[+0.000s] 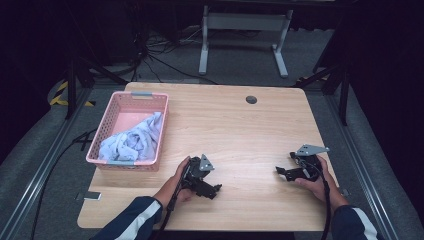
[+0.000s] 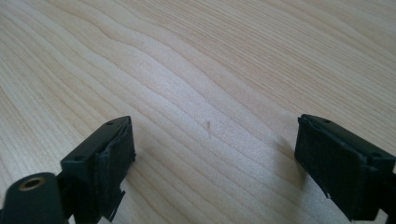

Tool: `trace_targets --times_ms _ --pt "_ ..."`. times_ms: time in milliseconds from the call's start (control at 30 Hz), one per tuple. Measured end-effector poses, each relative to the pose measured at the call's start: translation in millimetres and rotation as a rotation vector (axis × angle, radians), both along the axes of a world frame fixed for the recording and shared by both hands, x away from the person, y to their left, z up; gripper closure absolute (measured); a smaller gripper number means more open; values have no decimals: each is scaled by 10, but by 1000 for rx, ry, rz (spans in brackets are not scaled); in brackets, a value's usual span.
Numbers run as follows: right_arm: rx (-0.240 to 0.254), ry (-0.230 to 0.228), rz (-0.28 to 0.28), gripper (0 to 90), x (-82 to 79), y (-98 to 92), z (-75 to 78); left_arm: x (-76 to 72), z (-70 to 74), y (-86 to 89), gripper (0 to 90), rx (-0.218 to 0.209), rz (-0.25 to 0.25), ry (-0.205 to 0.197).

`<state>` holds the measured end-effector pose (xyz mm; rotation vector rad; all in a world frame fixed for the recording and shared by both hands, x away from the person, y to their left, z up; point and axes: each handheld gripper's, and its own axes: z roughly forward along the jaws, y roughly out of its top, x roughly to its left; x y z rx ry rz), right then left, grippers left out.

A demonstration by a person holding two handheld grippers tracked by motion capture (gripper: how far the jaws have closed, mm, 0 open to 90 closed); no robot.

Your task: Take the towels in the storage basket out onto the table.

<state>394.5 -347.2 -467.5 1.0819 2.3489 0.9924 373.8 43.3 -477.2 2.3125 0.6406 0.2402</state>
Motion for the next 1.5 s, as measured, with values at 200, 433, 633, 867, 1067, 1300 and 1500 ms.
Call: trace_targets --times_ms 200,433,633,867,1067,1300,1500 --pt "0 -1 -6 125 0 5 0 16 4 143 4 11 -107 -6" --pt "2 3 -44 132 -13 70 4 -31 93 236 105 71 -206 15" --pt "-2 4 -1 132 38 116 4 -93 116 311 157 92 -180 -6" --pt "-3 2 56 132 165 235 0 -233 226 477 206 92 -153 -52" --pt "-1 3 77 128 209 283 -1 -271 477 650 200 81 -128 -108" --pt "-3 2 82 125 223 292 -2 -293 883 976 167 21 -69 -220" --pt "-2 3 81 126 220 289 -3 -287 1150 1292 157 -18 17 -294"
